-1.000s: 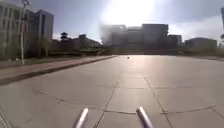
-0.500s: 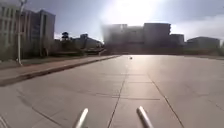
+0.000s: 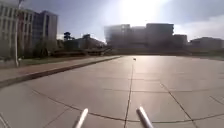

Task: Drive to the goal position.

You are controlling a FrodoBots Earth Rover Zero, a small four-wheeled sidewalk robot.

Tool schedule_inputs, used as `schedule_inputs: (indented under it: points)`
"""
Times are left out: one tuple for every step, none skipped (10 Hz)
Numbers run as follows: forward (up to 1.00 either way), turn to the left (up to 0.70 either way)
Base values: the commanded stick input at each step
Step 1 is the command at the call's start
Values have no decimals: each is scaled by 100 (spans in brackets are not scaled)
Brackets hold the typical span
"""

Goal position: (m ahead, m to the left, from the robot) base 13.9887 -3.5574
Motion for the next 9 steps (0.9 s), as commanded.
schedule_inputs:
  points:
    - [100,-2]
    - [100,-2]
    - [100,-2]
    - [100,-2]
    - [100,-2]
    - [100,-2]
    - [100,-2]
    - [100,-2]
    - [100,-2]
